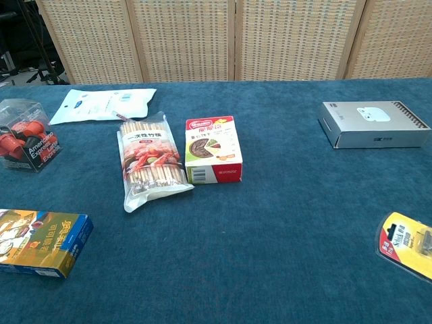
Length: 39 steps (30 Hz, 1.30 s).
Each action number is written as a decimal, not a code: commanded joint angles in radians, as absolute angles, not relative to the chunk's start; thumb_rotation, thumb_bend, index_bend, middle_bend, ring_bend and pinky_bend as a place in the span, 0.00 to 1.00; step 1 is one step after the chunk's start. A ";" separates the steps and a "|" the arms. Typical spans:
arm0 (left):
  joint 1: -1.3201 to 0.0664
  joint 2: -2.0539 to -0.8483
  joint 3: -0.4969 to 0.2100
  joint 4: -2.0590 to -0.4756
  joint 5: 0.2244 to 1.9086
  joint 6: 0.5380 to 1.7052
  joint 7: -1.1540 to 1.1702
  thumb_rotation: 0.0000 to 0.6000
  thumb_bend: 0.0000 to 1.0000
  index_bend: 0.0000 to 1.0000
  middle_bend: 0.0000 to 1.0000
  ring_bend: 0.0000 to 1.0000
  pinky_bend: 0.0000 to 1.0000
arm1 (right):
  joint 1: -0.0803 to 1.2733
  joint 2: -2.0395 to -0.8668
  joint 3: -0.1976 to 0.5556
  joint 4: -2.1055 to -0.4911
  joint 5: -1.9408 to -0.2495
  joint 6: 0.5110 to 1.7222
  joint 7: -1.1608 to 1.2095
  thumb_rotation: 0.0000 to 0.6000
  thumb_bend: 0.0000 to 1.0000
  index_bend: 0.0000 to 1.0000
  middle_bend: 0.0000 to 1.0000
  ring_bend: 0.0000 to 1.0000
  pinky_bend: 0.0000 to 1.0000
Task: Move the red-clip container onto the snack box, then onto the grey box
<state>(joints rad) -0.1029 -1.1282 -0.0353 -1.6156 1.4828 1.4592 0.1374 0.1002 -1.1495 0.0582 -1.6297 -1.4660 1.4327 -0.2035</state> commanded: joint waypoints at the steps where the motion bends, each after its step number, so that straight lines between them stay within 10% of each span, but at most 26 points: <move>1: -0.104 -1.129 -0.035 -1.616 1.485 1.458 0.139 1.00 0.02 0.01 0.00 0.00 0.00 | 0.101 -1.151 0.057 -1.628 -1.463 1.429 -0.206 1.00 0.14 0.02 0.00 0.00 0.00; 39: -0.129 -1.113 -0.045 -1.608 1.460 1.411 0.104 1.00 0.02 0.01 0.00 0.00 0.00 | 0.114 -1.155 0.053 -1.627 -1.441 1.393 -0.225 1.00 0.16 0.02 0.00 0.00 0.00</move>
